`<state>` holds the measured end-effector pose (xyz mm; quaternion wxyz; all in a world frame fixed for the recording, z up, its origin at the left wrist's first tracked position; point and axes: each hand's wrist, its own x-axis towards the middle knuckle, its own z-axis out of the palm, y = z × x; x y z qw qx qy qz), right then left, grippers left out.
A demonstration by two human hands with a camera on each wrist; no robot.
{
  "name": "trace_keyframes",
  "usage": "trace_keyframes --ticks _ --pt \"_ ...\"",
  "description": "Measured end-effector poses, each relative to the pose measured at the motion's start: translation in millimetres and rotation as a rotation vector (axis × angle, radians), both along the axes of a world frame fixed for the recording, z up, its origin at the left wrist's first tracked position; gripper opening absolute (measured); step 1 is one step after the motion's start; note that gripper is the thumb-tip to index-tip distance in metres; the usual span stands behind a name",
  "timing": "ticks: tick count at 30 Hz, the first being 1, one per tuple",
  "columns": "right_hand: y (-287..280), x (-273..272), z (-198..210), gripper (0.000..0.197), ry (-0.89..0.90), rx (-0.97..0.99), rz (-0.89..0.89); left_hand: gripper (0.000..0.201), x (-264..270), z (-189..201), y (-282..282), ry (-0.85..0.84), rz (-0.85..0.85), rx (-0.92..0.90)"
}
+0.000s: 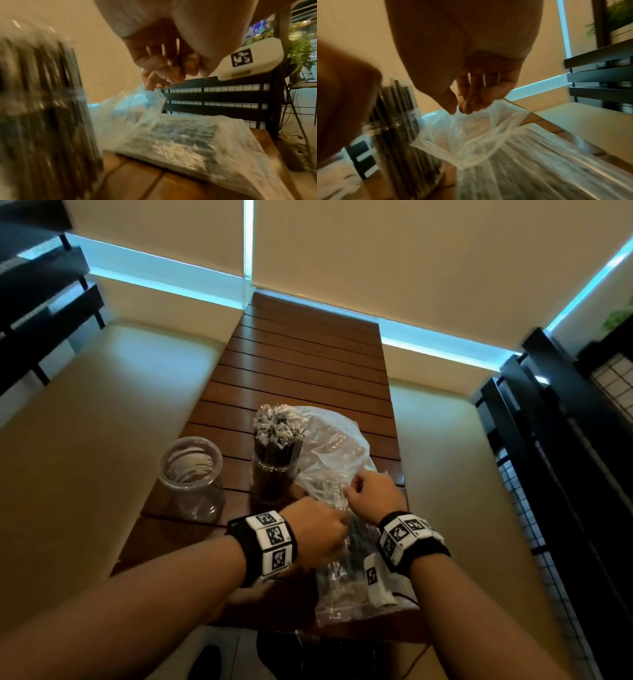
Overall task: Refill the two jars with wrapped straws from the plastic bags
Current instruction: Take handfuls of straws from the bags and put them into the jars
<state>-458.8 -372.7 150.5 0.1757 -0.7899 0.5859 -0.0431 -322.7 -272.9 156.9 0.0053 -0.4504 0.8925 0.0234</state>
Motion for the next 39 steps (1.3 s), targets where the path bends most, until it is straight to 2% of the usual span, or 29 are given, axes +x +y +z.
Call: trace_keyframes --ticks 1,3,7,9,11,16,19,22,24,27,28,32,35,36,37,39 --pt "2.8 -9.3 -5.6 0.015 0.049 0.057 -0.013 0.045 -7.9 -9.0 3.7 -0.065 0.025 0.131" --pt "12.5 -27.9 -17.2 0.009 0.124 0.160 -0.057 0.055 -24.0 -28.7 10.8 -0.156 0.029 0.270" --pt "35.9 -54.8 -43.4 0.019 0.167 0.364 -0.128 0.092 -51.7 -67.9 26.9 -0.182 0.056 0.361" --pt "43.2 -60.4 -53.2 0.027 0.137 0.408 -0.148 0.099 -61.1 -80.3 32.4 -0.173 0.079 0.340" --pt "46.1 -63.8 -57.6 0.034 0.086 0.411 -0.154 0.092 -67.6 -88.9 35.3 -0.161 0.099 0.313" --pt "51.6 -73.1 -62.9 0.039 0.033 0.408 -0.135 0.046 -75.2 -97.2 36.5 -0.167 0.157 0.311" --pt "55.3 -76.5 -64.2 0.035 -0.008 0.374 -0.038 0.037 -68.1 -90.3 24.6 -0.140 0.195 0.341" --pt "57.2 -80.5 -60.8 0.032 -0.098 0.351 0.064 0.032 -50.6 -66.9 1.9 -0.016 0.316 0.291" --pt "55.6 -81.6 -56.3 0.033 -0.105 0.275 0.128 0.022 -38.0 -47.4 -12.1 0.055 0.360 0.244" --pt "48.5 -76.8 -42.3 0.014 -0.089 0.028 0.166 0.009 -23.5 -24.1 -28.0 0.209 0.421 0.166" --pt "44.7 -74.2 -35.1 0.009 -0.111 -0.044 0.142 0.007 -20.2 -18.4 -32.4 0.271 0.447 0.131" --pt "26.1 -61.0 -1.6 0.022 -0.224 -0.200 0.087 0.010 -15.6 11.9 -42.6 0.484 0.508 -0.074" --pt "16.5 -46.0 27.7 0.023 -0.330 -0.289 0.076 0.035 -15.0 33.8 -42.7 0.374 0.572 -0.384" --pt "13.7 -39.9 36.7 0.022 -0.354 -0.292 0.045 0.037 -15.8 40.4 -40.9 0.327 0.573 -0.454" --pt "11.4 -34.1 43.9 0.022 -0.372 -0.290 0.013 0.033 -16.9 45.5 -38.4 0.282 0.574 -0.454" --pt "9.0 -22.3 54.7 0.020 -0.376 -0.301 -0.065 0.025 -17.2 48.8 -33.3 0.265 0.608 -0.295"
